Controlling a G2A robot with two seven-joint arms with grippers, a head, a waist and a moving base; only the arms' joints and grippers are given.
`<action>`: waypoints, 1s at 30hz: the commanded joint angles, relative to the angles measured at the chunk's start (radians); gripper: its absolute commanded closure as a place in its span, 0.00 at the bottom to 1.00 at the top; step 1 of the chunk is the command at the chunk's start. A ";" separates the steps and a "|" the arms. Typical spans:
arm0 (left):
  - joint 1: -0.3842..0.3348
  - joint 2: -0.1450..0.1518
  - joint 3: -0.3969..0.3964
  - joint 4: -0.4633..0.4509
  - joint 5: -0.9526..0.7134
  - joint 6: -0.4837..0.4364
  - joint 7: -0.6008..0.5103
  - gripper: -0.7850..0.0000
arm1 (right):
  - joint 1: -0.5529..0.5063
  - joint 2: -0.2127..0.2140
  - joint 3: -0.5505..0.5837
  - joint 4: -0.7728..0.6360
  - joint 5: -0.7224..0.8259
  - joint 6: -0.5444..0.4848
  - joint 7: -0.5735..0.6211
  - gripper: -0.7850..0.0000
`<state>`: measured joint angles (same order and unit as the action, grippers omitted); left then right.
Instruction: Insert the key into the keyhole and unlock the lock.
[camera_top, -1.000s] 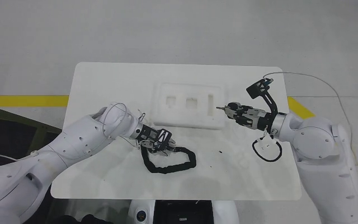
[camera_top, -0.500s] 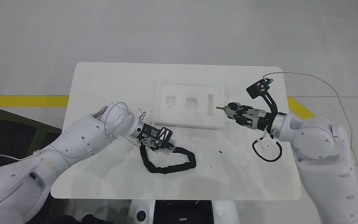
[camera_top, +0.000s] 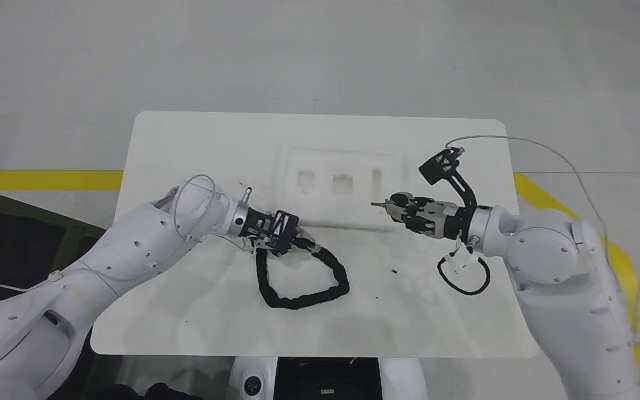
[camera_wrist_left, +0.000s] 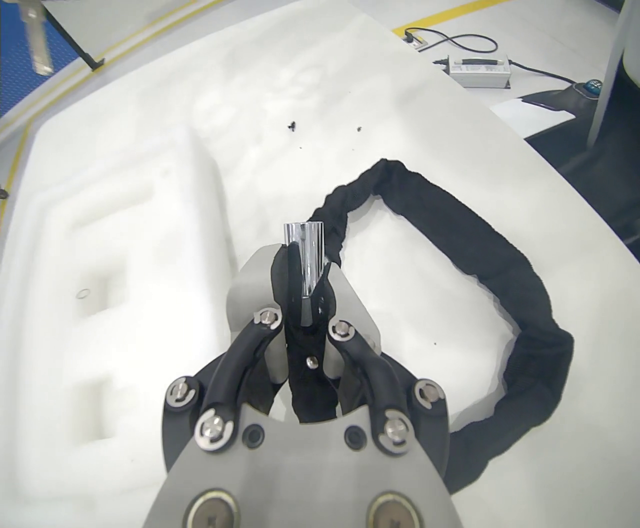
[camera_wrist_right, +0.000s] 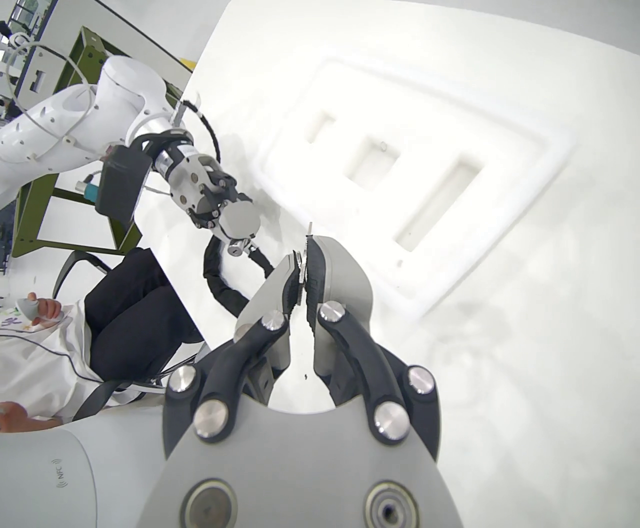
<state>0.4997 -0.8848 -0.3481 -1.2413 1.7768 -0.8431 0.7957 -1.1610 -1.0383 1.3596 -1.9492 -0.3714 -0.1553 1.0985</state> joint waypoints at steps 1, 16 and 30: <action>0.016 0.007 -0.022 -0.003 -0.024 0.031 -0.006 1.00 | 0.017 -0.002 -0.029 0.001 0.016 0.020 0.020 1.00; 0.183 0.039 -0.165 -0.092 -0.212 0.231 -0.145 1.00 | 0.140 -0.037 -0.262 0.047 0.129 0.184 0.008 1.00; 0.247 0.050 -0.216 -0.095 -0.243 0.254 -0.105 1.00 | 0.125 -0.043 -0.266 0.066 0.151 0.254 -0.081 1.00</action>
<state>0.7464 -0.8351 -0.5639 -1.3365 1.5335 -0.5888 0.6912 -1.0358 -1.0813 1.0936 -1.8831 -0.2207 0.0988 1.0177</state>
